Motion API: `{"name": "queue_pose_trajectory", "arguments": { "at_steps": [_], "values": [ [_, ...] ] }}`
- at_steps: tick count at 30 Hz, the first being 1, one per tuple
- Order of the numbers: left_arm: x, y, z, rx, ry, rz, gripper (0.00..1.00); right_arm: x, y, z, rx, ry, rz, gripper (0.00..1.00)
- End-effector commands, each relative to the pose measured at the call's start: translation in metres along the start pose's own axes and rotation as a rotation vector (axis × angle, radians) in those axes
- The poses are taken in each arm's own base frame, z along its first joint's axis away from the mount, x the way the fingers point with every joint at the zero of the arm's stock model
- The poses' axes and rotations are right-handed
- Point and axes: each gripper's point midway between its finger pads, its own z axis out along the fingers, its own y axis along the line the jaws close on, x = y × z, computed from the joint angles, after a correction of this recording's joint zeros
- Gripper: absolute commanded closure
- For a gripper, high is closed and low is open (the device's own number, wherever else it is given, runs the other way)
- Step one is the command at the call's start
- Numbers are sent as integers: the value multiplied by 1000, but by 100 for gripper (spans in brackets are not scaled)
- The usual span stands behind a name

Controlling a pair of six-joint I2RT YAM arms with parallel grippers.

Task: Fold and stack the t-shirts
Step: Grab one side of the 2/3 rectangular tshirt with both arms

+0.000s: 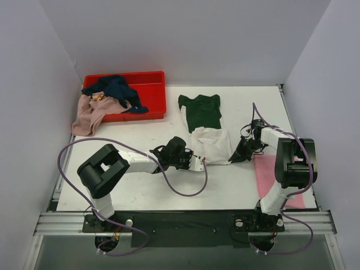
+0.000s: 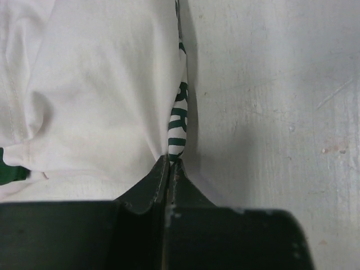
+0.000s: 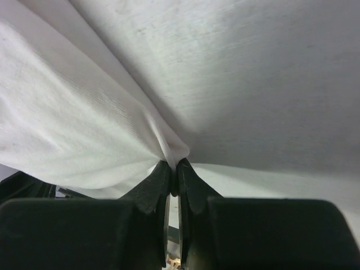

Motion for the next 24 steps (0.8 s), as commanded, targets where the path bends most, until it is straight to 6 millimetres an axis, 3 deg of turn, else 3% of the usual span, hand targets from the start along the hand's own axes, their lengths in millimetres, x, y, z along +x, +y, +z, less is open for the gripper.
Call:
{"name": "queue_pose_trajectory", "arguments": {
  "at_steps": [1, 4, 6, 10, 13, 15, 16, 18, 21, 23, 24],
  "values": [
    [16, 8, -19, 15, 66, 81, 100, 9, -20, -18, 82, -11, -6, 100],
    [16, 8, -31, 48, 74, 79, 100, 25, -19, -19, 67, 25, -13, 100],
    [14, -7, -42, 116, 74, 61, 100, 39, -18, -16, 61, 51, -21, 100],
    [1, -50, -47, 245, 49, 44, 100, 70, -21, -11, 83, 112, -44, 100],
    [-4, -69, -53, 292, 56, 17, 100, 89, -18, -12, 91, 127, -69, 100],
    [-8, -75, -60, 295, 60, -12, 79, 106, -19, -12, 102, 153, -84, 100],
    [-8, -78, -65, 295, 70, -23, 60, 115, -22, -13, 105, 165, -80, 100],
    [-7, -80, -72, 281, 85, -25, 46, 121, -26, -17, 101, 159, -80, 92],
    [-8, -69, -80, 223, 99, -56, 44, 108, -28, -31, 125, 74, -145, 70],
    [-17, -44, -82, 142, 70, -160, 44, 91, -24, -46, 148, 3, -207, 64],
    [-15, -25, -84, 85, 48, -320, 44, 77, -15, -54, 136, -40, -241, 62]
  ]
}}
